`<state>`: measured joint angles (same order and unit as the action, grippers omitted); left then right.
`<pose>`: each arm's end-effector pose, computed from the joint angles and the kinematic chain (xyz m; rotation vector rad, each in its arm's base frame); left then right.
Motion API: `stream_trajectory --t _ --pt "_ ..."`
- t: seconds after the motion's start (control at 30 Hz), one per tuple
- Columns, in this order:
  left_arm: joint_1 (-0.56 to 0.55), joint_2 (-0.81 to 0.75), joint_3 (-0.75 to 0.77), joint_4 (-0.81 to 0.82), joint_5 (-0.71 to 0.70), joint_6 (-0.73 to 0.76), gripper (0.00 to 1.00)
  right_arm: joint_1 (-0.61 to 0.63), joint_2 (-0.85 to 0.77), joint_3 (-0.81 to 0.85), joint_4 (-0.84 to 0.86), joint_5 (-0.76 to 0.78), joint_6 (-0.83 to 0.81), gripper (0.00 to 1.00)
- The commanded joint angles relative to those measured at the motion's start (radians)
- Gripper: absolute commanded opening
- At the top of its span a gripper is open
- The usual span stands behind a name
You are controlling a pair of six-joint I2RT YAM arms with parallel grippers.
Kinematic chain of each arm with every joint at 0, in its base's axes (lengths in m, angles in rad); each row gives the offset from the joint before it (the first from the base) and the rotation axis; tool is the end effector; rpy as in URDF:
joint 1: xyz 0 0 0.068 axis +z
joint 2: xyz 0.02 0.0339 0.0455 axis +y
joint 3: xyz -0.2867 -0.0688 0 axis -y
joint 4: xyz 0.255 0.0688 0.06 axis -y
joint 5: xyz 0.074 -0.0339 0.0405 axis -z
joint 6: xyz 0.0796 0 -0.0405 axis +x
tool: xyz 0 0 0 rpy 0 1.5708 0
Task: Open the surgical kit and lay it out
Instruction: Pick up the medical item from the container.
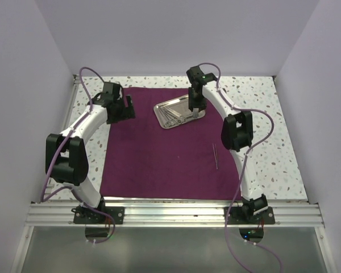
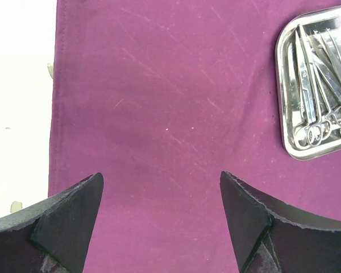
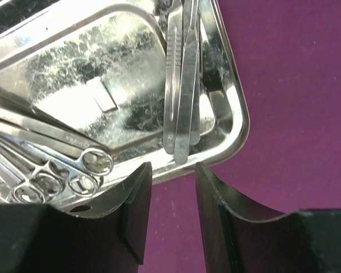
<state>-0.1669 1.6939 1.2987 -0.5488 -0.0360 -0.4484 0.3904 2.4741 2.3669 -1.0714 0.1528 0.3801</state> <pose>0.3986 -0.0642 0.2309 -0.3690 2.4990 -0.2046 0.5257 0.2032 0.1823 0.0274 2.7220 0.0101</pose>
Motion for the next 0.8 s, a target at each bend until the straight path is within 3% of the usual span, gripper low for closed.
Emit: stream_trajectory --t 0.0,0.6,0.77 --pt "-0.002 -0.023 -0.003 -0.002 -0.013 0.027 0.87 -0.001 0.019 0.077 -0.006 0.036 -0.024 0.40" --pt "0.007 0.033 0.031 -0.017 -0.004 0.033 0.87 -0.010 0.134 0.083 0.022 0.021 0.005 0.33" --pt "0.010 0.039 0.040 -0.028 -0.005 0.034 0.88 -0.010 0.152 0.054 0.030 0.007 0.005 0.20"
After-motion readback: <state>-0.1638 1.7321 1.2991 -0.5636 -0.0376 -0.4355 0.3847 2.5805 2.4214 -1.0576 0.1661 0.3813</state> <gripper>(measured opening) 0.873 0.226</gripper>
